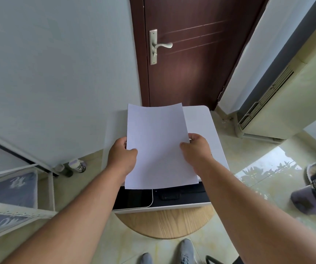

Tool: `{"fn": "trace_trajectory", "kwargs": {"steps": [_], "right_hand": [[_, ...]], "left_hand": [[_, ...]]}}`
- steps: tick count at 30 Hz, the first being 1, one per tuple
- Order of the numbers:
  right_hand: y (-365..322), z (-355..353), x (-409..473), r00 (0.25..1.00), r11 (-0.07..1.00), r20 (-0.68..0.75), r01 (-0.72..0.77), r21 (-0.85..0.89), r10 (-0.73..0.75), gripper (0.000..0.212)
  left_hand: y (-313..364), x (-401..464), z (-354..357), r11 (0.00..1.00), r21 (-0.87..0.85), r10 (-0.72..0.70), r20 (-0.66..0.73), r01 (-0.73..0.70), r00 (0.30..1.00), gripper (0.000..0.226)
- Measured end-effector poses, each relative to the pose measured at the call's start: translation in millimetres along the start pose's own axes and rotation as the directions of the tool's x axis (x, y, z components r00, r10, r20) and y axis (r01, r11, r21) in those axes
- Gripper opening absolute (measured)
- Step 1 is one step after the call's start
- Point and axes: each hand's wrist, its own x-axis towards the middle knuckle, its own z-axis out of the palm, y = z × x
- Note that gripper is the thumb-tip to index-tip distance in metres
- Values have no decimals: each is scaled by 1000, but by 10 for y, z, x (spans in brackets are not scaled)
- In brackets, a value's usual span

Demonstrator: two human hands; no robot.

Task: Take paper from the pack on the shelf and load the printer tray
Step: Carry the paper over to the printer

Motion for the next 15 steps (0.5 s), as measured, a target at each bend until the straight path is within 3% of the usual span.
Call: {"fn": "trace_trajectory", "kwargs": {"steps": [10, 15], "right_hand": [[-27, -74, 0, 998, 996, -14, 53, -71, -55, 24], [25, -189, -103, 996, 993, -51, 74, -89, -79, 51]], "left_hand": [[52, -17, -43, 998, -38, 53, 22, -52, 998, 44], [68, -177, -116, 994, -86, 65, -3, -65, 998, 55]]}}
